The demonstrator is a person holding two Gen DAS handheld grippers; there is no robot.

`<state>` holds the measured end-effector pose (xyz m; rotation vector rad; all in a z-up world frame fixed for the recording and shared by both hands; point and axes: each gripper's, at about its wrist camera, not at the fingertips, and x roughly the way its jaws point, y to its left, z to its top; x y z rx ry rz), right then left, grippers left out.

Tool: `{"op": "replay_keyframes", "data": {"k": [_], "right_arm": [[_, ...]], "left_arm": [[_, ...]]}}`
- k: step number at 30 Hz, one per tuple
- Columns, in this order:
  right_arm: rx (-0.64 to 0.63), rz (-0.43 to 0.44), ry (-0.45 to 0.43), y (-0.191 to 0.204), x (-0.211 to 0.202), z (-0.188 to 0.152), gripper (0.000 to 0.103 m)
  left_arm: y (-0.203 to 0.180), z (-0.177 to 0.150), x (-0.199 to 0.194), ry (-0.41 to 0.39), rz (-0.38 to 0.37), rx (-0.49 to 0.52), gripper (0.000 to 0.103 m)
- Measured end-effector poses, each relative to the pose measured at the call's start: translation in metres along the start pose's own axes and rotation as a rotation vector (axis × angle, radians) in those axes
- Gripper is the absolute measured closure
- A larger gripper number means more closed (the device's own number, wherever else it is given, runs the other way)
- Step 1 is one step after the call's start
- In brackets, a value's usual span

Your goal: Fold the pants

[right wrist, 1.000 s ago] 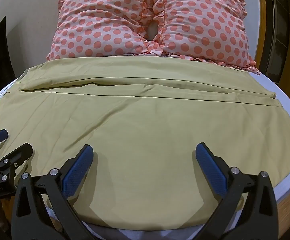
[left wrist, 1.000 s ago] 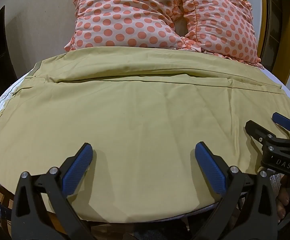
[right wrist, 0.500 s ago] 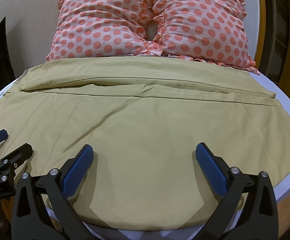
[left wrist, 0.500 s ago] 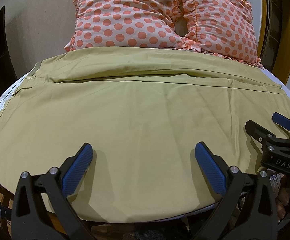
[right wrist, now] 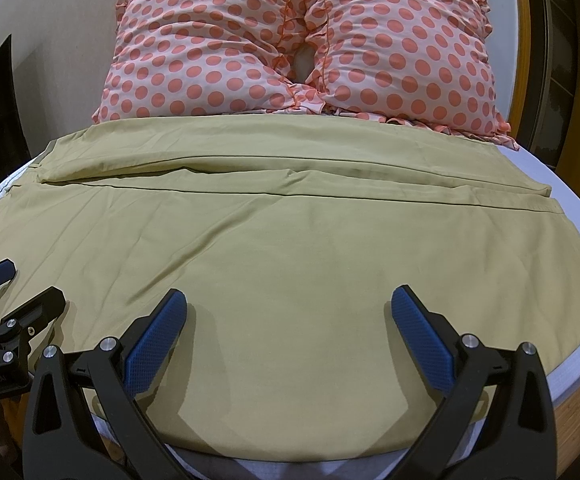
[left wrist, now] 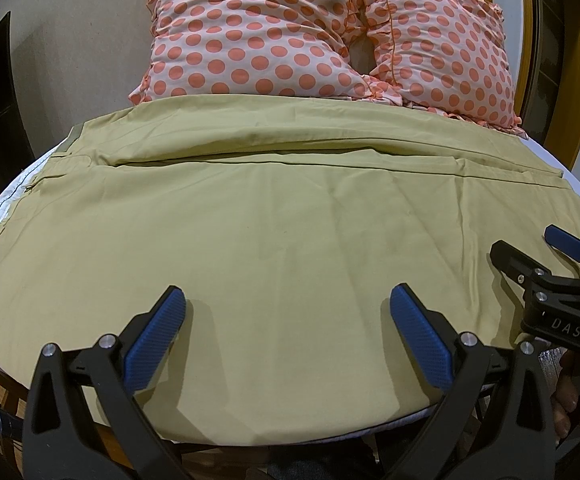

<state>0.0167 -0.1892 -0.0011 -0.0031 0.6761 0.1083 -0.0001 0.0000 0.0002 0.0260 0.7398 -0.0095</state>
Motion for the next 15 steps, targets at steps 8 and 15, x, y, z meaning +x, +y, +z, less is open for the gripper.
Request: {"op": "replay_keyframes", "data": {"k": [8,15], "right_arm": [[0.000,0.000,-0.001,0.0000,-0.0001,-0.0002,0.001],[0.000,0.000,-0.002,0.0003,-0.0005,-0.0002,0.001]], "left_arm": [[0.0000,-0.0001,-0.0001,-0.001,0.000,0.000,0.002],[0.0003,0.0014,0.0014,0.000,0.000,-0.001,0.002]]}}
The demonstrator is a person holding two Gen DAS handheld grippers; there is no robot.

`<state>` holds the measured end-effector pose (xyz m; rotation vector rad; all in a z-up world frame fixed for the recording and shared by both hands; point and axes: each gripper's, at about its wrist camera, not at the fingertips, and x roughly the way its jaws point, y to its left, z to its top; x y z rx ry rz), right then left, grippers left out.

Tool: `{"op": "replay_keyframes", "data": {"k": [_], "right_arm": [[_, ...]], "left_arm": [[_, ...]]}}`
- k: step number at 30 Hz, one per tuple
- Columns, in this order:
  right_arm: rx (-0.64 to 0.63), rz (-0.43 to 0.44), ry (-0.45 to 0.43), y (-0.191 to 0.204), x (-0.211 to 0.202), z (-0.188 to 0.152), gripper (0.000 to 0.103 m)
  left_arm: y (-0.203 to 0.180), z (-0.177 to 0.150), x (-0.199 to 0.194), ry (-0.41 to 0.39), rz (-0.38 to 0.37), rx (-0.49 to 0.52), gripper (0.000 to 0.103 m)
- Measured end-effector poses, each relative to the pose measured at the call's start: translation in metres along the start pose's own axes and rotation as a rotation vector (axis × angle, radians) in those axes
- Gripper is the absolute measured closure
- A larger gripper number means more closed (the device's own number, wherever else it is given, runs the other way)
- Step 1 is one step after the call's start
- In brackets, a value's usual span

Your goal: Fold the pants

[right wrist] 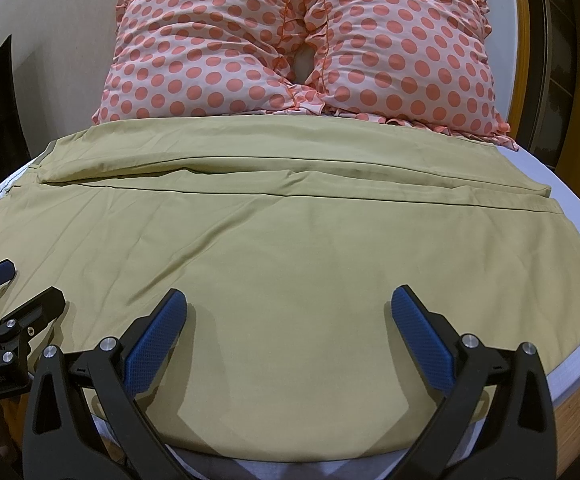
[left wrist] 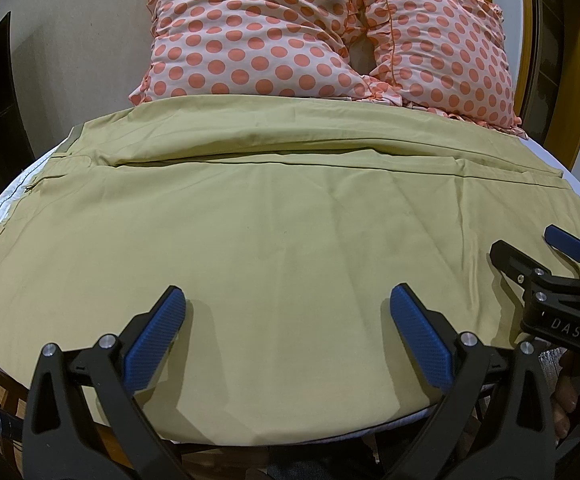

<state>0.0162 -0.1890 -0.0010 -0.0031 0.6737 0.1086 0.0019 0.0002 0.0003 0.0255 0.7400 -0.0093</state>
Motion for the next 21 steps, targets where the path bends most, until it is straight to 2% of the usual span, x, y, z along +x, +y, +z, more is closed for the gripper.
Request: {"op": "replay_keyframes", "data": {"k": [21], "right_arm": [[0.001,-0.001,-0.004,0.0015,0.0014,-0.0018,0.001]], "left_arm": [[-0.0003,-0.0015,-0.0016,-0.004,0.000,0.001,0.002]]}}
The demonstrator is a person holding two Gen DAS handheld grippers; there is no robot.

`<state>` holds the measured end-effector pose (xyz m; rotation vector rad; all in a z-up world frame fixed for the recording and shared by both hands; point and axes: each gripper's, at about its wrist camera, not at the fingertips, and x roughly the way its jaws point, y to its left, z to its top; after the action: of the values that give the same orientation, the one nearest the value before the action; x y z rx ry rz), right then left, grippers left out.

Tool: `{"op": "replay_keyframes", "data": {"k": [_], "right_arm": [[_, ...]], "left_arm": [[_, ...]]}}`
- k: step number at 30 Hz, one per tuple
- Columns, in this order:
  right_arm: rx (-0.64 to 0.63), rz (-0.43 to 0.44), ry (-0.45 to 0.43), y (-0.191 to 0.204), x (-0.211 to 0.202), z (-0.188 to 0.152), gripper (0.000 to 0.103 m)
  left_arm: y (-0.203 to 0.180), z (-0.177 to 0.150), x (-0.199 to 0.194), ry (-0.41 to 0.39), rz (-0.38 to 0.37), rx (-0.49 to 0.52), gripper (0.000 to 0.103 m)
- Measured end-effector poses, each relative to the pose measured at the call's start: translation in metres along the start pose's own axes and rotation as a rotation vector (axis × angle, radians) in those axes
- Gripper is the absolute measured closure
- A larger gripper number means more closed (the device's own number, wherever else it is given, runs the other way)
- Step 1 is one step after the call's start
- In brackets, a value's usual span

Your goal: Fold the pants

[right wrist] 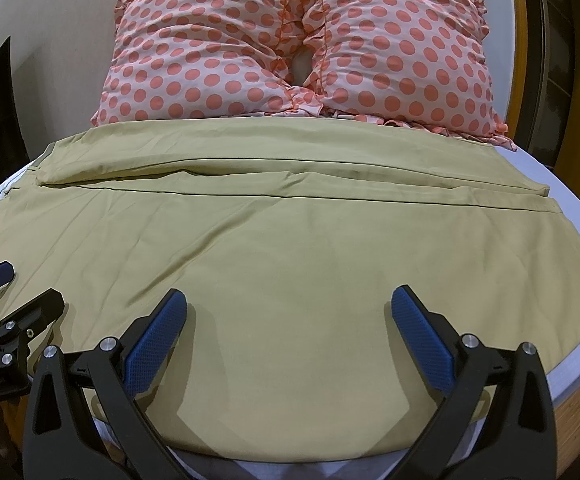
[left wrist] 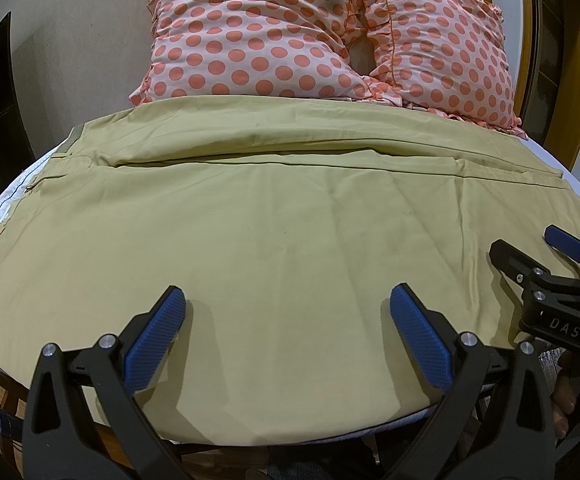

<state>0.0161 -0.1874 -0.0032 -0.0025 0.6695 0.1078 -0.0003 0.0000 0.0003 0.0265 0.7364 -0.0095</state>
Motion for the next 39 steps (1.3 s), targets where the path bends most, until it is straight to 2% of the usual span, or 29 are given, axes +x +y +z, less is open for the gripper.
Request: {"op": "replay_keyframes", "data": {"k": [13,15,17,20,23,24,26,27,30,33,37,39], "right_arm": [[-0.015,0.017,-0.025,-0.001,-0.005,-0.001,0.001],[-0.007,0.041,0.031,-0.011,-0.004,0.017,0.001],[0.034,0.045,-0.005,-0.028,-0.012,0.038,0.001],[0.142,-0.046,-0.038,-0.076,-0.013,0.097,0.001],[0.274,-0.166,0.020,-0.130,0.026,0.155,0.001],[0.326,-0.222,0.055,-0.149,0.050,0.174,0.004],[0.406,-0.302,0.118,-0.178,0.092,0.198,0.020],[0.453,-0.339,0.166,-0.194,0.122,0.211,0.022],[0.563,-0.419,0.260,-0.226,0.185,0.229,0.028],[0.612,-0.524,0.301,-0.243,0.226,0.239,0.028],[0.642,-0.605,0.376,-0.253,0.261,0.235,0.028],[0.612,-0.615,0.342,-0.251,0.262,0.233,0.034]], "left_arm": [[0.000,0.000,0.000,-0.001,-0.003,0.004,0.002],[0.002,0.003,0.000,0.015,-0.019,0.010,0.002],[0.008,0.009,-0.003,0.022,-0.032,0.004,0.002],[0.015,0.021,-0.009,-0.027,-0.025,-0.014,0.002],[0.022,0.034,-0.013,-0.058,-0.020,-0.030,0.002],[0.023,0.039,-0.014,-0.065,-0.019,-0.034,0.002],[0.024,0.046,-0.014,-0.072,-0.013,-0.038,0.002],[0.025,0.050,-0.012,-0.072,-0.009,-0.040,0.002],[0.027,0.053,-0.010,-0.067,-0.005,-0.039,0.002],[0.030,0.055,-0.004,-0.059,0.011,-0.032,0.002],[0.035,0.057,0.009,-0.037,0.021,-0.033,0.002],[0.037,0.058,0.014,-0.032,0.013,-0.040,0.002]]}}
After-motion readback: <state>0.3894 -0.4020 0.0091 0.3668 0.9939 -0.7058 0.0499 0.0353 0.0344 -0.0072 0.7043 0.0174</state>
